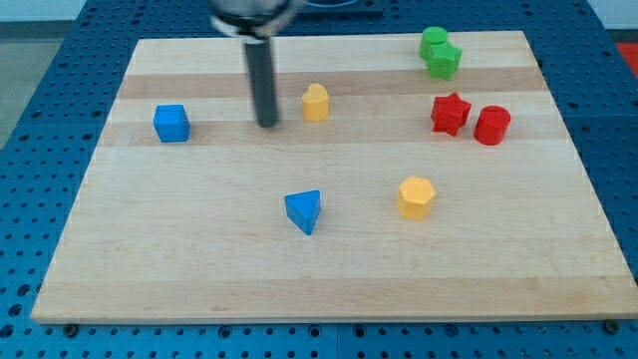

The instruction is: Move the blue cube parallel to the left of triangle

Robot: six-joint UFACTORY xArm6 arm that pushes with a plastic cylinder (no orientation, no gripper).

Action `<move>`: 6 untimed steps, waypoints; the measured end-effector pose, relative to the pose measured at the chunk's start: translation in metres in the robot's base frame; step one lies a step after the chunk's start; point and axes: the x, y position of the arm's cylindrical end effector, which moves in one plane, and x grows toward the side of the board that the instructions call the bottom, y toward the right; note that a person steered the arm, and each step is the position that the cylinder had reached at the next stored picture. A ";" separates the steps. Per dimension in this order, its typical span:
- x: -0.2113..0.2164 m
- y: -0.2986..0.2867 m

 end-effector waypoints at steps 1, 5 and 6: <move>-0.002 -0.080; 0.046 -0.128; 0.075 -0.124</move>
